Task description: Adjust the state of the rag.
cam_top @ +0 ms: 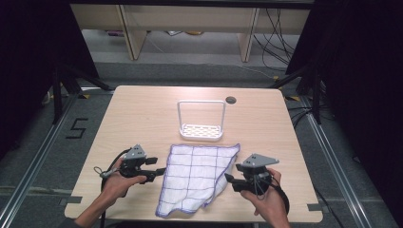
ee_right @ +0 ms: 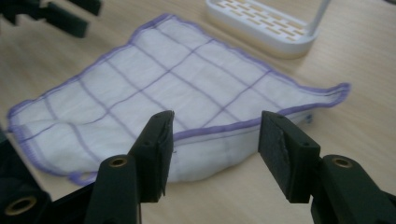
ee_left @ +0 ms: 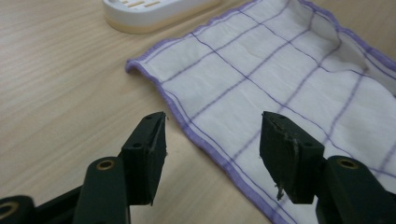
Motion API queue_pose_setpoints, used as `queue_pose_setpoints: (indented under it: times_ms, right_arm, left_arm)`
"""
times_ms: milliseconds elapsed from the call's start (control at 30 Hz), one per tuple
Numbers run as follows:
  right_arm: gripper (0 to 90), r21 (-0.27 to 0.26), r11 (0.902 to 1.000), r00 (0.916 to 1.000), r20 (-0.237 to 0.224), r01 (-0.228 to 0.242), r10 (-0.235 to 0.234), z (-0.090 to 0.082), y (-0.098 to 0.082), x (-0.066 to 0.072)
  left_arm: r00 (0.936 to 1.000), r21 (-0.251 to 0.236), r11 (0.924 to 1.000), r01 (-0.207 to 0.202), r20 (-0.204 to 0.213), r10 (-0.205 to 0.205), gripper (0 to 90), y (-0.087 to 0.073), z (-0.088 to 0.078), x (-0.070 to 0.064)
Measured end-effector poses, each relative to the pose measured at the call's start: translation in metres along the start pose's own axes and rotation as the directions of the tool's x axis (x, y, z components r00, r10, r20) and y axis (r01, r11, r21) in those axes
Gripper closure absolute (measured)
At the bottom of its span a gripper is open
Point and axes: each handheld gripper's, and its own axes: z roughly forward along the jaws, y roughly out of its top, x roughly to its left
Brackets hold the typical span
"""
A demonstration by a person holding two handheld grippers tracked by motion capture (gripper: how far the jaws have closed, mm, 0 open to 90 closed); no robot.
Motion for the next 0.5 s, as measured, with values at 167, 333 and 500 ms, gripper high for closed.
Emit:
queue_pose_setpoints:
  times_ms: [167,333,500]
  right_arm:
    - [44.2,0.046,0.9987,0.9988,-0.044,0.024,-0.022,0.007,-0.014,0.025]
    - [44.5,0.064,0.9979,0.9965,-0.084,0.007,-0.002,0.016,-0.022,0.044]
    - [42.8,0.079,0.9965,0.997,-0.074,0.026,-0.02,0.032,-0.022,0.056]
  left_arm:
    - [0.999,0.006,0.9997,0.025,-0.036,-0.025,41.5,0.01,0.013,0.012]
    - [0.9975,0.017,0.9995,0.028,-0.065,-0.027,42.0,0.017,0.021,0.022]
    - [0.9969,0.022,0.9986,0.049,-0.062,-0.048,41.8,0.018,0.031,0.022]
